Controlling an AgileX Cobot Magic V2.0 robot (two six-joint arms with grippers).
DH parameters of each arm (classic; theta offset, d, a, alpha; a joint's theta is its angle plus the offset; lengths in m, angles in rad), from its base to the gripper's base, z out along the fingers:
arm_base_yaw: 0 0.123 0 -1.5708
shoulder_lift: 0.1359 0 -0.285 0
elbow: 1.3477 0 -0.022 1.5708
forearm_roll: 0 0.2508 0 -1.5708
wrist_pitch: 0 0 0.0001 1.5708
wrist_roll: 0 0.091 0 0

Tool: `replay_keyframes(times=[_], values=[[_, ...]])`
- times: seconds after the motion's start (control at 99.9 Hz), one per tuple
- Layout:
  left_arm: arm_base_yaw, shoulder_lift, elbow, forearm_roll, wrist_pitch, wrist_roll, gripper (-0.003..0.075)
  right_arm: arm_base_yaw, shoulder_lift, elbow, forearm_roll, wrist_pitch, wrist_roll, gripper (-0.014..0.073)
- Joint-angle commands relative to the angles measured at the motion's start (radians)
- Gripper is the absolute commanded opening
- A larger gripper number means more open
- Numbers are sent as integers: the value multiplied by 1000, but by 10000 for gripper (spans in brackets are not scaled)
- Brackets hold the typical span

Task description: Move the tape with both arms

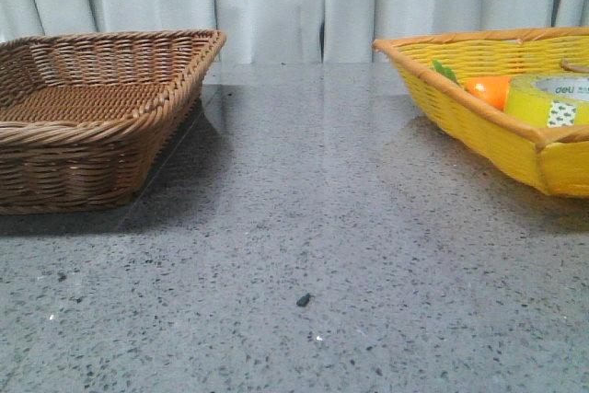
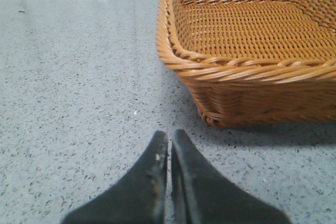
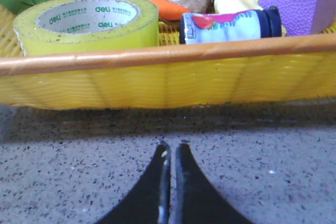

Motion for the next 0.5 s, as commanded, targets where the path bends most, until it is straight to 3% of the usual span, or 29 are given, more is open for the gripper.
replay_keyframes(times=[0.0,0.17,0.49], values=[[3,-29,10,-9,-112,-11,-21,-7,-20,22,-10,-83,-7,-56],[3,-29,10,-9,-131,-11,-21,-7,-20,22,-10,-208,-7,-56],[3,-29,10,-11,-179,-11,-21,-7,-20,22,-10,-252,-7,-56]])
